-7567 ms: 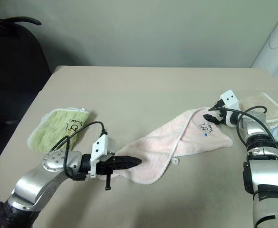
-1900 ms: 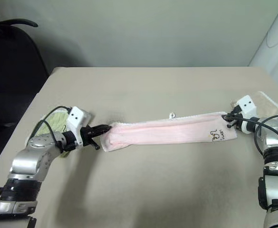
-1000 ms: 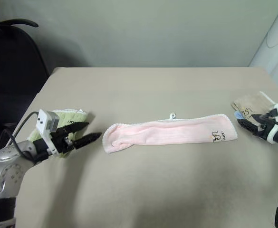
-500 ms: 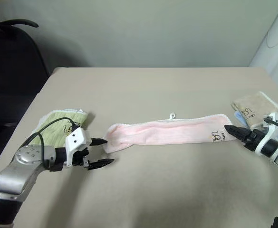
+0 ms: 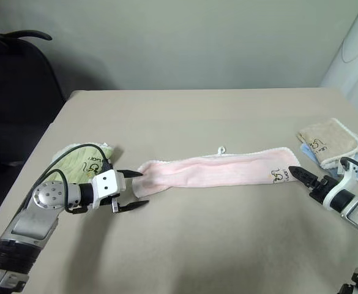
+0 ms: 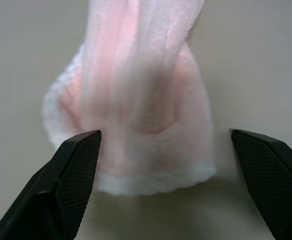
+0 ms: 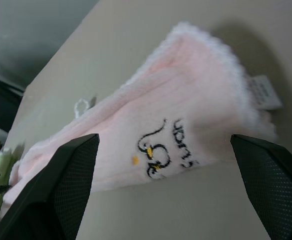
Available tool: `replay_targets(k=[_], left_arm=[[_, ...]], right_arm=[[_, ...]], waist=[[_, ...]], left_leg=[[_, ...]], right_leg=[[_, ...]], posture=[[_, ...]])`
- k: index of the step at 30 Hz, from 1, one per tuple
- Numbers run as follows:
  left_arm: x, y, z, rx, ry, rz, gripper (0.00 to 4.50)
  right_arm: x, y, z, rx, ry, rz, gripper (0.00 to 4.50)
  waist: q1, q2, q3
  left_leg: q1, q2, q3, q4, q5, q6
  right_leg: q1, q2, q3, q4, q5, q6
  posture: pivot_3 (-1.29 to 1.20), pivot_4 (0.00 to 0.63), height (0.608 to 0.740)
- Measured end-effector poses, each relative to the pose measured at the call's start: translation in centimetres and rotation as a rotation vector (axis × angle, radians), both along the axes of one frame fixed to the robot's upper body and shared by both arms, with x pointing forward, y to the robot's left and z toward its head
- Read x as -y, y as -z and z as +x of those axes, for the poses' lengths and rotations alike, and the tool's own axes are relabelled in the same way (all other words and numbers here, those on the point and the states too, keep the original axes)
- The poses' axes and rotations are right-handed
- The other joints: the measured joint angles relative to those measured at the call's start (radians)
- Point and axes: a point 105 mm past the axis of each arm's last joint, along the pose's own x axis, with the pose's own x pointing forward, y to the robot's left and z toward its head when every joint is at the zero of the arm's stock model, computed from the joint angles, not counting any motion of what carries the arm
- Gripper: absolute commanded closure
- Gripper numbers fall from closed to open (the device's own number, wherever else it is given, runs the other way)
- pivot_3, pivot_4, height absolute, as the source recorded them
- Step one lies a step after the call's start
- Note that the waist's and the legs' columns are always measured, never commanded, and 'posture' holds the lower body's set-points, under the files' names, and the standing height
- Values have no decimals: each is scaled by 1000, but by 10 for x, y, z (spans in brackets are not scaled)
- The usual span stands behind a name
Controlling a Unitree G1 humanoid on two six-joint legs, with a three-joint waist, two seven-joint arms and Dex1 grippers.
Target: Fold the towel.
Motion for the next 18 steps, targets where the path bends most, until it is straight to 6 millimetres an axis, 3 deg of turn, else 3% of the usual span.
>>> replay_targets(k=[6,14,18], left_arm=[[-17,-12,8,-16,-143,-140,0],[13,-53,-5,-115,-124,-548,0],[22,-52,-14,-170,-109,-604,0]], right_arm=[[1,7,-1,-44,28,24,39],[1,18,8,-84,70,99,39],[-4,19,26,-73,86,158,39]], waist=[[-6,-1,0],[-9,-4,-1],[-19,-6,-2]], left_leg=[[-2,0,0,-2,1,-1],[-1,0,-1,-1,1,-1],[3,0,-1,-1,1,-1]], right_leg=[[-4,1,0,1,-2,-2],[-3,1,0,1,-2,-1],[-1,1,1,1,-2,-1]], posture=[[0,150,740],[0,150,740],[0,150,740]])
